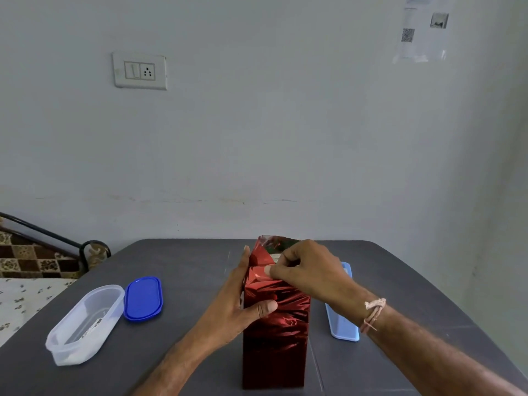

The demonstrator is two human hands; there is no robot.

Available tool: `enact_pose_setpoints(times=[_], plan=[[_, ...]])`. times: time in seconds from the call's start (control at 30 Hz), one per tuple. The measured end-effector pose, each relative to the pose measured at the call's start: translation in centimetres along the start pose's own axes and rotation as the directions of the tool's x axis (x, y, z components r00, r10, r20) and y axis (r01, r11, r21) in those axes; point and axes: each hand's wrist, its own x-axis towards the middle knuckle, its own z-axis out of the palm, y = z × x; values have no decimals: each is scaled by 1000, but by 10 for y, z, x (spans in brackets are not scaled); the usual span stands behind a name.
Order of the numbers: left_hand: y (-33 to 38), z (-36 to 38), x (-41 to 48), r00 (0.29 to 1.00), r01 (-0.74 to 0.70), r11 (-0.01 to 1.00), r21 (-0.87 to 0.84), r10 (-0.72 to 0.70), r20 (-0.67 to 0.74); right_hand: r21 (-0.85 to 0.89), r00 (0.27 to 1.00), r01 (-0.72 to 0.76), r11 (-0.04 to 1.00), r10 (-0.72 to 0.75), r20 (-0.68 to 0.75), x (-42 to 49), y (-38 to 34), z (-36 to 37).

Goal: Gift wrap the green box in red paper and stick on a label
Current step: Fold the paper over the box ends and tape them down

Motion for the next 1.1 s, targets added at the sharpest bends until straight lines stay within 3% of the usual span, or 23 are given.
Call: enact_pose_setpoints(times=[0.1,0.33,0.53,0.7,1.1], plan=[[-2,-1,1,1000,-10,1000,27,10,-14,50,999,-22,999,20,29,-2,4,0],[1,1,-6,972,-71,988,138,100,-213,134,1000,-12,991,12,-1,-2,10,6],[22,-3,-12,931,-105,994,33,110,-347,172,999,-39,984,40,-3,-2,12,9],[28,-11,-2,944,-59,990,125,96,-314,224,999,-49,973,42,34,-2,12,8],[41,-19,15,965,63,973,222,-3,-261,405,992,64,912,-103,73,-16,32,1]])
